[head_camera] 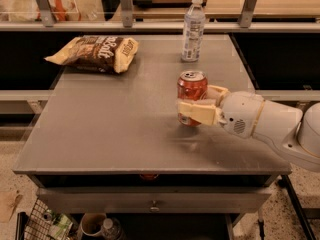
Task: Place coke can upright
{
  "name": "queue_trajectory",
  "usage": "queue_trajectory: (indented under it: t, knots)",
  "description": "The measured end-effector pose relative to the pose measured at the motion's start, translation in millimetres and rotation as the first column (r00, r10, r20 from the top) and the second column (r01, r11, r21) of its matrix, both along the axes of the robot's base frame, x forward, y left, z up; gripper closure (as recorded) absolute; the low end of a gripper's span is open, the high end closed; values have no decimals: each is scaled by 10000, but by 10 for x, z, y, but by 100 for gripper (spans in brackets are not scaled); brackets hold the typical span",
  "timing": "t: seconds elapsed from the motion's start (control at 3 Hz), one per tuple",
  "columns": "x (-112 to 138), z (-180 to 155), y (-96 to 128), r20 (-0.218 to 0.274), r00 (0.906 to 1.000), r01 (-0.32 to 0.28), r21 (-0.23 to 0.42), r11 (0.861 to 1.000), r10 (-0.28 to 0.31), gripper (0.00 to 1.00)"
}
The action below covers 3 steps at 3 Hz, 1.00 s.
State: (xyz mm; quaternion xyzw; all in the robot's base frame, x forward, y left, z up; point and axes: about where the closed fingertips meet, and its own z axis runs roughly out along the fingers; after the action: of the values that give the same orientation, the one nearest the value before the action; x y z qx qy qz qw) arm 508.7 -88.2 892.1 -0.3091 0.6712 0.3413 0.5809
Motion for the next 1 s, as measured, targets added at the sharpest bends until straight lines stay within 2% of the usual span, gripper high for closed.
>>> queue_trajectory:
  t: [0.33,0.67,1.0]
  knots:
    - [-45,-31,11,97,10000,1,-308,9995,2,100]
    - [-103,-57,26,383,9989,283,-606,9978,-260,100]
    - [-140,-76,30,573,9968,592,-452,9972,-565,100]
